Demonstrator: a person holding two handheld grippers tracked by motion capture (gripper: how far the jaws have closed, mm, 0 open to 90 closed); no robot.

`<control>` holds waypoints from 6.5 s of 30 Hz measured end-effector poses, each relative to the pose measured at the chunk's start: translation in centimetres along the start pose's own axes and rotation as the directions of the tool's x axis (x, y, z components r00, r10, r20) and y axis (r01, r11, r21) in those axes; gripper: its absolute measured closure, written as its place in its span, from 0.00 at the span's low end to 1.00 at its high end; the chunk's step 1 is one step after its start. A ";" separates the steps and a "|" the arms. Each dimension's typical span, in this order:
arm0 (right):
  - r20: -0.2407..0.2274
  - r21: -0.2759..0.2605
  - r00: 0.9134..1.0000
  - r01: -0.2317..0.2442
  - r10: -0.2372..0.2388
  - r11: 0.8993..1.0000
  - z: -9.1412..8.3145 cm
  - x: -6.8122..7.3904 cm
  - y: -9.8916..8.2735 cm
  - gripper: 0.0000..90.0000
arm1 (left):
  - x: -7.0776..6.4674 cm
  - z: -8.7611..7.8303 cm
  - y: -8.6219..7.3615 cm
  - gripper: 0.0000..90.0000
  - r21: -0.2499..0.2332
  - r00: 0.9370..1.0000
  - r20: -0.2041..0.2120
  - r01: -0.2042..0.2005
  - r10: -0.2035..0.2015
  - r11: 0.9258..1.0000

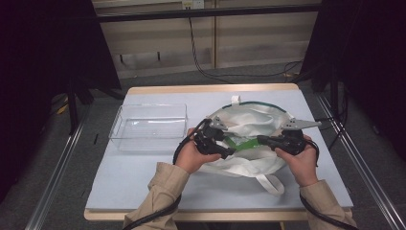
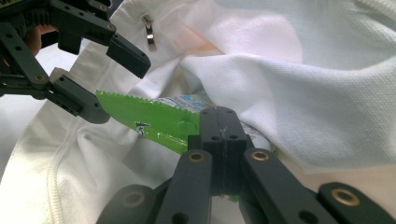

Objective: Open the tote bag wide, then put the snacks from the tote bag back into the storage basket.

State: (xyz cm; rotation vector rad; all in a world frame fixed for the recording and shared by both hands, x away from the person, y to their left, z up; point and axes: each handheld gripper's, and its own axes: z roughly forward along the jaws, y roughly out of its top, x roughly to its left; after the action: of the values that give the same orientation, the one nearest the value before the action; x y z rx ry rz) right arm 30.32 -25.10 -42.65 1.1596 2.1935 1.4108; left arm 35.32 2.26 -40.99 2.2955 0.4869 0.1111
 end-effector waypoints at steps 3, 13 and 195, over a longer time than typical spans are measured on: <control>-0.003 -0.009 1.000 -0.003 0.003 1.000 0.0 0.0 0.1 1.00 | -0.2 -0.2 0.1 0.37 -0.011 1.000 0.007 -0.001 0.001 1.000; -0.021 -0.020 1.000 0.000 0.000 1.000 0.2 0.2 0.4 1.00 | -1.1 0.5 0.7 0.32 0.003 0.998 0.020 -0.052 0.052 0.999; -0.182 0.130 0.983 0.002 0.022 0.992 1.1 -0.4 -1.8 0.07 | 15.2 -17.1 -2.8 0.86 0.195 0.989 -0.009 -0.143 0.147 0.970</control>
State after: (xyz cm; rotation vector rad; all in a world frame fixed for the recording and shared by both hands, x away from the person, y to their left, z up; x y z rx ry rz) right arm 30.40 -25.13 -44.79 1.1241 2.4410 1.4501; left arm 44.62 21.40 -32.04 2.5235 0.3535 0.1687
